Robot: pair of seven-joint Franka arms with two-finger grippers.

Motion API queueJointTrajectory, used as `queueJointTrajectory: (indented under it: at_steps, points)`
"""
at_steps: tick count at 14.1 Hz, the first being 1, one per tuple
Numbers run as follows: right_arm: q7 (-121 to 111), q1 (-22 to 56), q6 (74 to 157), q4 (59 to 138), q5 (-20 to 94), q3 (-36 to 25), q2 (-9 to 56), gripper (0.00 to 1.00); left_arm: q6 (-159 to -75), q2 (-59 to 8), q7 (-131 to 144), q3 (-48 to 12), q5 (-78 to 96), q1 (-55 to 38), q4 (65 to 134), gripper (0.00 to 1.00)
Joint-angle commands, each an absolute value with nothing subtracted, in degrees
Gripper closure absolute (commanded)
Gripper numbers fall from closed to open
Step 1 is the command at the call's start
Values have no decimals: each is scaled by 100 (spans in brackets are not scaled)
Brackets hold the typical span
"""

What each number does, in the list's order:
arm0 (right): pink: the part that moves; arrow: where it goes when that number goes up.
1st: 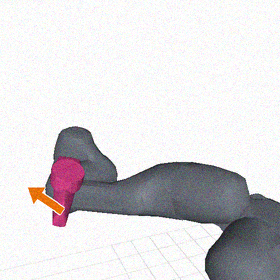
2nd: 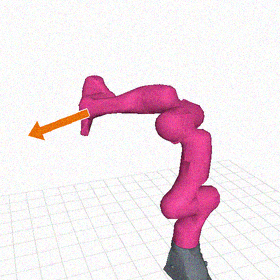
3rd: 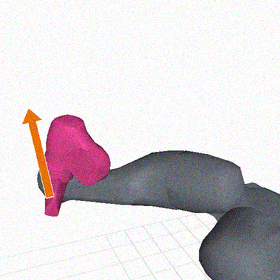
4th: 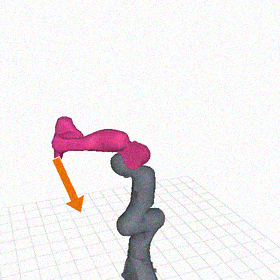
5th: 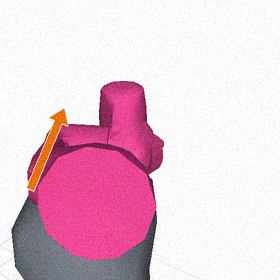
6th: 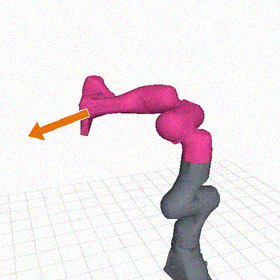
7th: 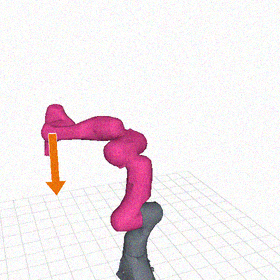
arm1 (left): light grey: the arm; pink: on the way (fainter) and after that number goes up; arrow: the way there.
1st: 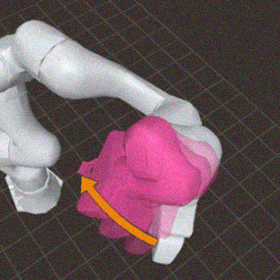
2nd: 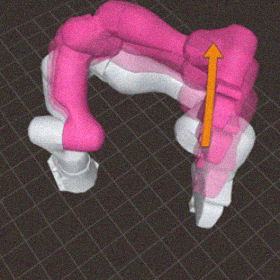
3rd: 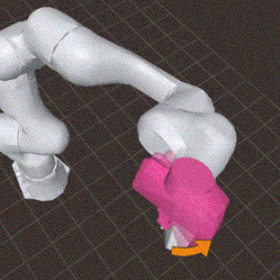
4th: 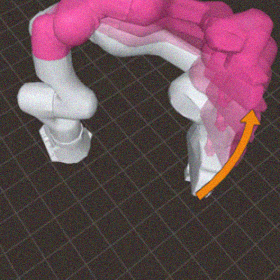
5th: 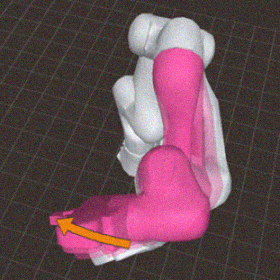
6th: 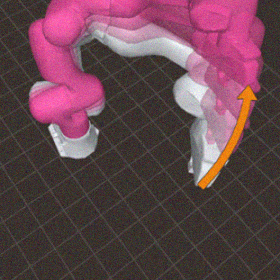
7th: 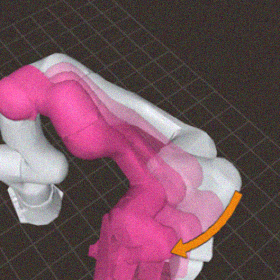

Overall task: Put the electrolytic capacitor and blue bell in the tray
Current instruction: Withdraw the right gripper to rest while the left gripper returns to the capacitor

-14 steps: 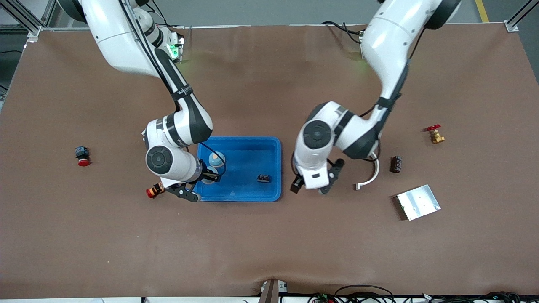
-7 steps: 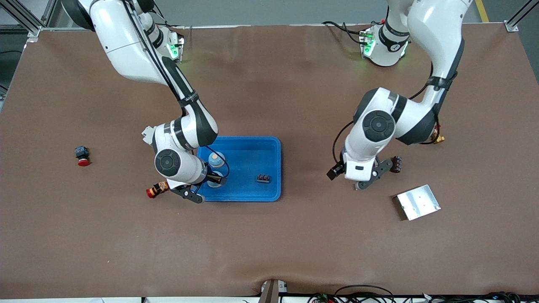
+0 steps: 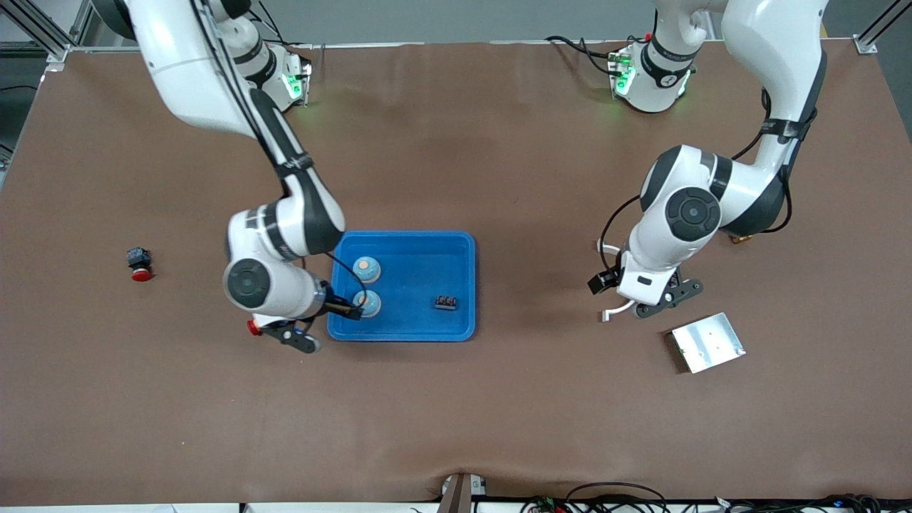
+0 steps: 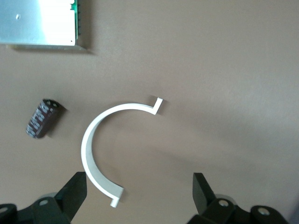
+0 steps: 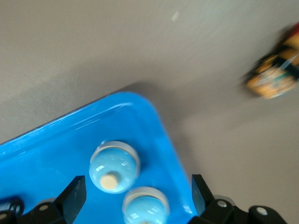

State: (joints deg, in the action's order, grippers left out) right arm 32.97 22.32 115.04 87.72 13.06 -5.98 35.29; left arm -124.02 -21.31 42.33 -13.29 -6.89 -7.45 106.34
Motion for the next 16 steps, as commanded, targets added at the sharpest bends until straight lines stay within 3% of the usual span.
queueJointTrajectory:
  at_steps: [1, 8, 12, 16]
  points:
    - [2123, 1575, 10664, 8938, 1204, -545, 2692, 0, -12279, -1890, 3256, -1415, -650, -545, 10872, 0]
    - [196, 221, 9388, 8921, 571, -624, 1092, 0, -12506, -1689, 1339, -1424, -694, 156, 11249, 0]
    - [9, -79, 8860, 8842, 458, -615, 476, 0, -13900, -1292, 301, -1450, -703, 799, 12399, 0]
    - [-9, -70, 8763, 8429, -658, -256, 510, 0, -14791, -1362, -88, -1450, -703, 1028, 12946, 0]
